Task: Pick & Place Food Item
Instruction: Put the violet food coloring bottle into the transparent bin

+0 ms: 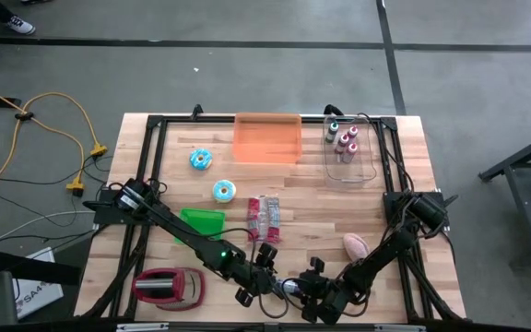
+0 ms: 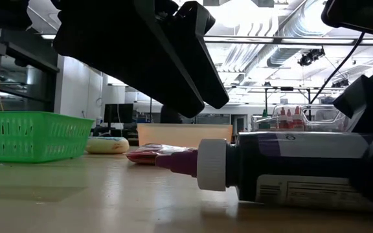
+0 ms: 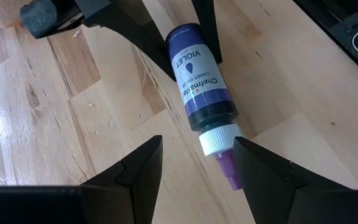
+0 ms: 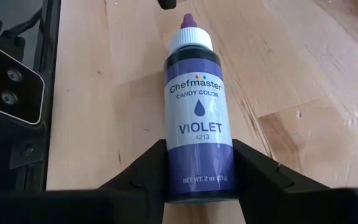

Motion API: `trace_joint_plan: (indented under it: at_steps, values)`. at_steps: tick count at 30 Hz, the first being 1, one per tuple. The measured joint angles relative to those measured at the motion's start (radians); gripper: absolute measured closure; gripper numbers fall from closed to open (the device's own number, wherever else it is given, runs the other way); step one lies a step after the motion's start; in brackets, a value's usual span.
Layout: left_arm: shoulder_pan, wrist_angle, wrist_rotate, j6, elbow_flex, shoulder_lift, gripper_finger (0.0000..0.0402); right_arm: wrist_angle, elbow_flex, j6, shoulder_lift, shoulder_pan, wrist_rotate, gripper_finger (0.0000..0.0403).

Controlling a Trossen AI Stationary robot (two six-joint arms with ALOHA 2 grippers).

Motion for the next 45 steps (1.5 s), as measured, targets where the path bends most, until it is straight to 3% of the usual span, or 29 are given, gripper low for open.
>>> trace_joint_plan:
  at_steps: [6, 12, 24, 39, 45]
  values:
    - [0.0, 0.0, -0.001, 0.0, 0.0, 0.0, 0.0213, 0.001, 0.0, 0.0, 0.0, 0.0, 0.0, 0.025]
    - [0.0, 0.0, -0.03, 0.013, -0.001, -0.031, 0.0213, 0.008, 0.0, 0.0, 0.0, 0.02, 0.019, 0.0264]
    - [0.001, -0.003, -0.034, 0.015, -0.001, -0.103, 0.0213, 0.018, 0.0, 0.003, -0.001, 0.053, 0.195, 0.0264]
    - [0.0, 0.001, -0.152, 0.037, -0.001, -0.105, 0.0213, 0.023, 0.0, 0.053, -0.002, 0.114, 0.442, 0.0264]
    - [0.004, -0.001, -0.19, 0.036, -0.001, -0.146, 0.0213, 0.022, 0.0, 0.077, -0.003, 0.12, 0.468, 0.0263]
